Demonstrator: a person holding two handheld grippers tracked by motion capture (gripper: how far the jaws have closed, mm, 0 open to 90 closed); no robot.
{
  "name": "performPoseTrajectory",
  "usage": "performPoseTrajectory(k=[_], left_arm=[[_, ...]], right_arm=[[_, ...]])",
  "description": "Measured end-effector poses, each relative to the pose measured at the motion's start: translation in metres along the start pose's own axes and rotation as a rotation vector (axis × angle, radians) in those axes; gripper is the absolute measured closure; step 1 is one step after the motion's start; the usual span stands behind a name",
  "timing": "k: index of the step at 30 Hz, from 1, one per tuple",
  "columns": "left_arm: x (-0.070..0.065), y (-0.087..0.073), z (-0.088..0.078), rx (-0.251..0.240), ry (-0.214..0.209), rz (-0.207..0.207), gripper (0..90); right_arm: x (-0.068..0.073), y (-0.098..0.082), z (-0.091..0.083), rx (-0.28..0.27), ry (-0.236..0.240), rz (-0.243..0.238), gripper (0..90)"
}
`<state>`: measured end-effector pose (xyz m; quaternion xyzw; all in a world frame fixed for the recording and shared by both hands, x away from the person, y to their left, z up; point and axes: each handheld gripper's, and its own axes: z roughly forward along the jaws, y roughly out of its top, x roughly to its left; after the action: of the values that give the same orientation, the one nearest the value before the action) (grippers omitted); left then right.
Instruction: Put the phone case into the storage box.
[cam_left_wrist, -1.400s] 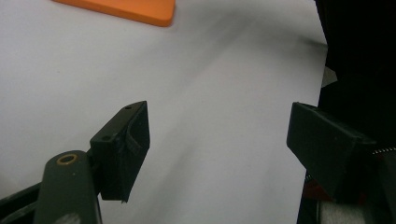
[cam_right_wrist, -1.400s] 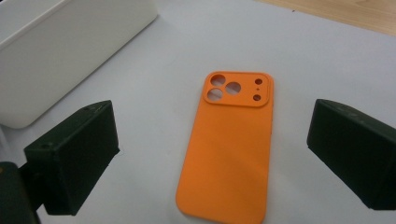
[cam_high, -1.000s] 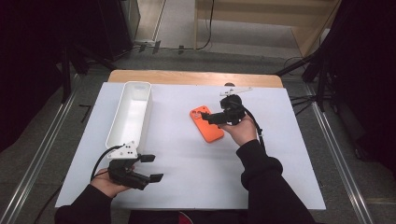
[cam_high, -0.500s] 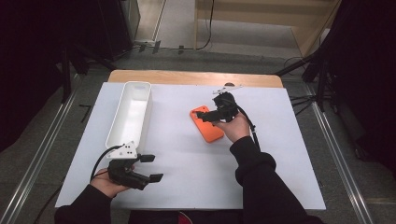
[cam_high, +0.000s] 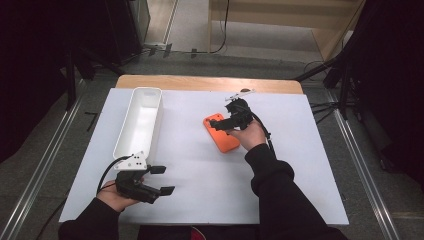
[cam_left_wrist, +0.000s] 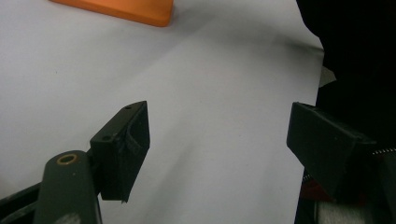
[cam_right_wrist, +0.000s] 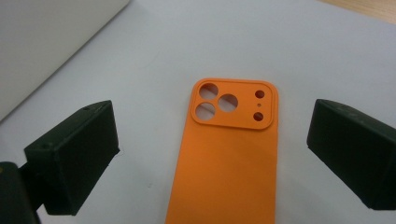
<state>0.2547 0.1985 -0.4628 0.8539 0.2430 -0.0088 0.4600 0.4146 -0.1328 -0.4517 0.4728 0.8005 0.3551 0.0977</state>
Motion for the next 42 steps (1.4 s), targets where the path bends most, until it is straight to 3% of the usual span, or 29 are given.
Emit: performPoseTrajectory(k=[31,42], left_arm=[[0.000,0.000,0.000,0.003,-0.002,0.000,21.8],[0.000,0.000,0.000,0.005,-0.002,0.002,21.8]], right_arm=[[0.000,-0.006,0.026,0.229,-0.035,-0.034,1.1],[0.001,-0.008,0.032,0.273,-0.053,-0.036,1.1]])
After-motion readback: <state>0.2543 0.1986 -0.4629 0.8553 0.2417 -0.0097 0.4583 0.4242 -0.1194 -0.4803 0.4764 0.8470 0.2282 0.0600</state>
